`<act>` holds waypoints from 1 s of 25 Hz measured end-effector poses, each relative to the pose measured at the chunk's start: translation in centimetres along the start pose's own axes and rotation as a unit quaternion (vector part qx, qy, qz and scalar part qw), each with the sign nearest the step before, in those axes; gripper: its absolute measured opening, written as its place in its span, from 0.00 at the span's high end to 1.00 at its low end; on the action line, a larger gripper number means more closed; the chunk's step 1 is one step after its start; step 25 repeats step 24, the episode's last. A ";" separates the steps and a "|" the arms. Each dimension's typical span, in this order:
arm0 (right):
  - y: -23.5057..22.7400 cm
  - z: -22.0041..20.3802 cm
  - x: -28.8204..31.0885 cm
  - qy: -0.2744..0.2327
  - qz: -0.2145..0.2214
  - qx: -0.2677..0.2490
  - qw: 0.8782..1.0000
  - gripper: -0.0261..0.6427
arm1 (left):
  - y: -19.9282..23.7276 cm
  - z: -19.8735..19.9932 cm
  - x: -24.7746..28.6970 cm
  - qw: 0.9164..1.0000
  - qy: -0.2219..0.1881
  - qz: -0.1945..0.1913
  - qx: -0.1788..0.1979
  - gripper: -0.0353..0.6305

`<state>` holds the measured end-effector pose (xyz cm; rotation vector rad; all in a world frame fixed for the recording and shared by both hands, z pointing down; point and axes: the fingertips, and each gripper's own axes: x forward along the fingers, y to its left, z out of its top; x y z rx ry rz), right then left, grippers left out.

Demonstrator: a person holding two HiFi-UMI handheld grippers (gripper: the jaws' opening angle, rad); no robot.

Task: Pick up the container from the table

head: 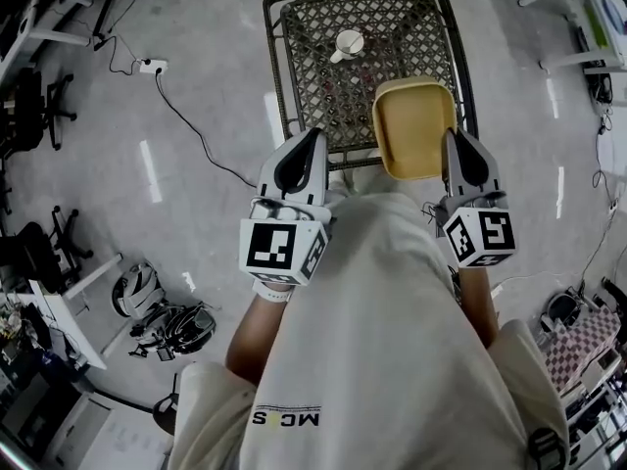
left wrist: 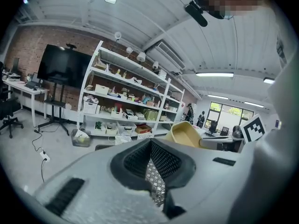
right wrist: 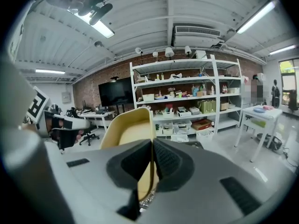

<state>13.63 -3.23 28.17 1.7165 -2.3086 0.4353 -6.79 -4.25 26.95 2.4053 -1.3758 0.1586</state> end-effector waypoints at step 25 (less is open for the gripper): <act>3.7 1.2 -1.2 -0.016 0.029 -0.036 0.999 0.92 | 0.3 1.2 -1.6 1.000 -0.001 -0.015 0.006 0.91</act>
